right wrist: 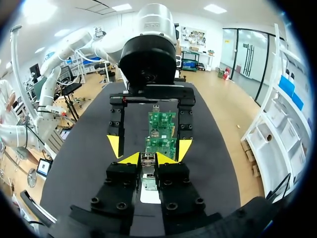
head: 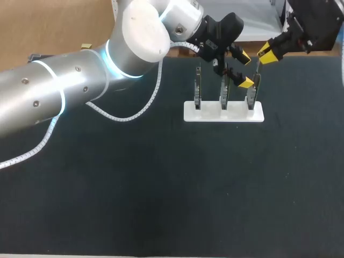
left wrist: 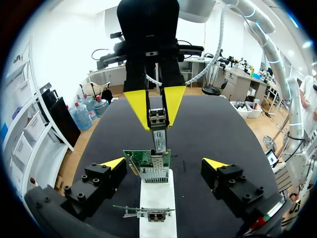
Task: Pick up the optical module with the left hand, and insert it into the network port with the right hand.
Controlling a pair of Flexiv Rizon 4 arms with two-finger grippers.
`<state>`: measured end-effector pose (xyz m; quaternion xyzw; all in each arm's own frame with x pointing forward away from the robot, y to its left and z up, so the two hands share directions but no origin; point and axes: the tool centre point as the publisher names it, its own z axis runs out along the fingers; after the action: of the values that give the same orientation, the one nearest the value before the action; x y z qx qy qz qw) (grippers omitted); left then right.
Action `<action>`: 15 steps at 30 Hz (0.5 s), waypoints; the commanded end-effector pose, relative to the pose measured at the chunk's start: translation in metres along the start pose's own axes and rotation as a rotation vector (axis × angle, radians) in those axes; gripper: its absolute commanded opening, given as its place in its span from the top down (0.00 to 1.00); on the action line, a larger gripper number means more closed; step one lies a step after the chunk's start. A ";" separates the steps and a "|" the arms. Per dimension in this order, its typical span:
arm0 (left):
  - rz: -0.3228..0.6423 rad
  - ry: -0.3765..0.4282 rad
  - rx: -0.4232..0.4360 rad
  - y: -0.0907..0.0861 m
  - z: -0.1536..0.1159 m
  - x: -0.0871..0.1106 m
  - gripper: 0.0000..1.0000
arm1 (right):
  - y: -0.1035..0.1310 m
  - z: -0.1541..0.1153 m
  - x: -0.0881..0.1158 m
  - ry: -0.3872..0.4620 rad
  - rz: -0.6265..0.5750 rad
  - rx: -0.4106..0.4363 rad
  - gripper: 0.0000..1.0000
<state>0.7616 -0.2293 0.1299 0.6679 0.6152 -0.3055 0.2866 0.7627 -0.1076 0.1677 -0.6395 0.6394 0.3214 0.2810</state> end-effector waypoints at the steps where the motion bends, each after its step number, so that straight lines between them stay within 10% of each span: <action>1: -0.001 0.003 -0.001 -0.001 -0.001 0.000 0.00 | -0.003 0.002 0.001 0.001 0.006 -0.006 1.00; 15: -0.001 0.003 -0.001 -0.001 -0.001 0.000 0.00 | -0.004 0.003 -0.001 -0.007 0.020 0.004 1.00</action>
<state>0.7616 -0.2293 0.1299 0.6679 0.6152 -0.3055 0.2867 0.7666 -0.1049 0.1670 -0.6311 0.6465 0.3247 0.2797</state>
